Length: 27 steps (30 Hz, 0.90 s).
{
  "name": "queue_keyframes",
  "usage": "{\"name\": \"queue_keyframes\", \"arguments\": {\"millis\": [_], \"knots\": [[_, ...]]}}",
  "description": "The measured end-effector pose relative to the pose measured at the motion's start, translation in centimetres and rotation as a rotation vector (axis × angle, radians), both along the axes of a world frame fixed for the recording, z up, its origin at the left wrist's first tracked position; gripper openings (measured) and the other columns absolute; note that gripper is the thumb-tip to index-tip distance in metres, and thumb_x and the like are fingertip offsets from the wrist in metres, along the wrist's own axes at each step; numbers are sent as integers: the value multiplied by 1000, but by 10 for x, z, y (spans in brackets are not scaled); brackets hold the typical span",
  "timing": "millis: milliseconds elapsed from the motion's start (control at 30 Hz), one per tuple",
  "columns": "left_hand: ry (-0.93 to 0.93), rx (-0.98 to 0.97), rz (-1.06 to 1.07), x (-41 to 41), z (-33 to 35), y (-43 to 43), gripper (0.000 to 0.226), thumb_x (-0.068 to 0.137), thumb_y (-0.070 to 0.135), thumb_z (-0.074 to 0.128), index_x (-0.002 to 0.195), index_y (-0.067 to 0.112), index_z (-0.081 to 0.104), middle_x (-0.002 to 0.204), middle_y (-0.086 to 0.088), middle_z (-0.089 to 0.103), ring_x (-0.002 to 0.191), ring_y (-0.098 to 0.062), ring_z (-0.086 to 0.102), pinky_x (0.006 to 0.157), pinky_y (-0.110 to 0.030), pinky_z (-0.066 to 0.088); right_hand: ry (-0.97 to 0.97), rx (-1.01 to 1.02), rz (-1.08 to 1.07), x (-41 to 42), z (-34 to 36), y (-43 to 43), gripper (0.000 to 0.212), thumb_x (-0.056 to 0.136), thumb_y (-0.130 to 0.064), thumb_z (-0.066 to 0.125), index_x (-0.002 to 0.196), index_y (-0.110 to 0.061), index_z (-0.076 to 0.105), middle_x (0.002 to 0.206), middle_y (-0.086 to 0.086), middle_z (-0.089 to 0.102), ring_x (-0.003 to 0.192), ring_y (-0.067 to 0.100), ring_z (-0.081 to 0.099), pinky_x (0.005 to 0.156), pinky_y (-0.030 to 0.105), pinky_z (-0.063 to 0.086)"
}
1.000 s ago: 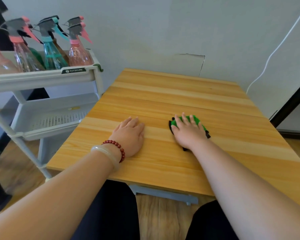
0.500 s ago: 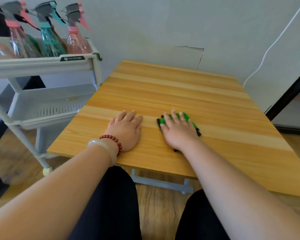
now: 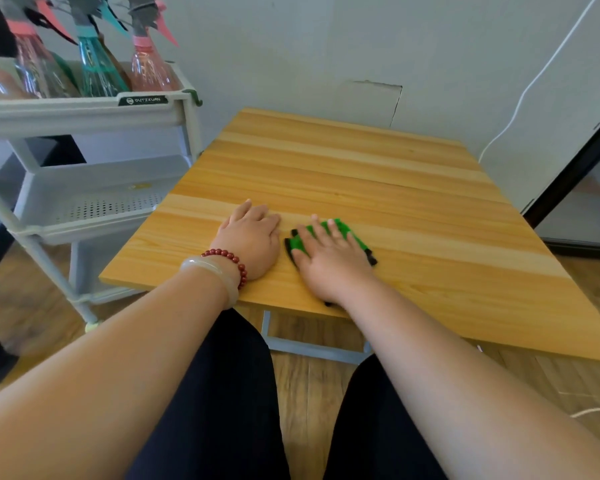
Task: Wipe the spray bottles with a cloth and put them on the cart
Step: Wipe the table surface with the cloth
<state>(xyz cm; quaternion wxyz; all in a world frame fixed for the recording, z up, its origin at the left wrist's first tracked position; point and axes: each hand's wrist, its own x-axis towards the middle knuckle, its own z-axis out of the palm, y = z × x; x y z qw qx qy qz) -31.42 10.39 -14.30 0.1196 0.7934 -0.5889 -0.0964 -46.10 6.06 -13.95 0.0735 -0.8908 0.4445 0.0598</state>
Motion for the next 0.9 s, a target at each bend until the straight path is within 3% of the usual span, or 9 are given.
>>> {"name": "queue_keyframes", "arguments": {"millis": [100,300,533,767,900], "knots": [[-11,10,-10,0,4,8,48,106,32,27,154,25,32,165,3,16,153,-18,3,122,-43,10,-11,23,95,-5,-1,3,56,105,-51,14,157,-35,-1,164,-6,-13,152,19,-12,121,41,-4],[-59,55,-27,2,2,34,50,107,38,24,156,31,23,163,7,17,150,-19,8,121,-43,12,37,20,-250,-41,4,-30,58,105,-50,10,157,-31,-5,164,-1,-15,152,23,-11,123,44,-1],[-61,17,-11,0,-4,36,49,107,36,23,156,30,25,163,8,19,149,-17,10,121,-43,12,-11,-14,129,-7,-4,32,57,104,-53,9,156,-35,-4,162,-6,-17,151,20,-14,121,42,-7],[-52,27,-12,-1,-4,38,49,107,37,21,156,30,24,164,7,17,150,-18,9,121,-43,10,35,-2,-294,-47,-1,-3,59,104,-52,7,157,-31,-6,164,-1,-15,152,24,-12,122,46,-4],[-52,22,0,-1,-4,38,49,107,37,22,156,30,25,164,7,18,150,-18,9,121,-43,10,-6,-34,-33,-12,-6,40,59,103,-54,7,156,-32,-7,162,-2,-17,151,25,-15,121,47,-7]]}}
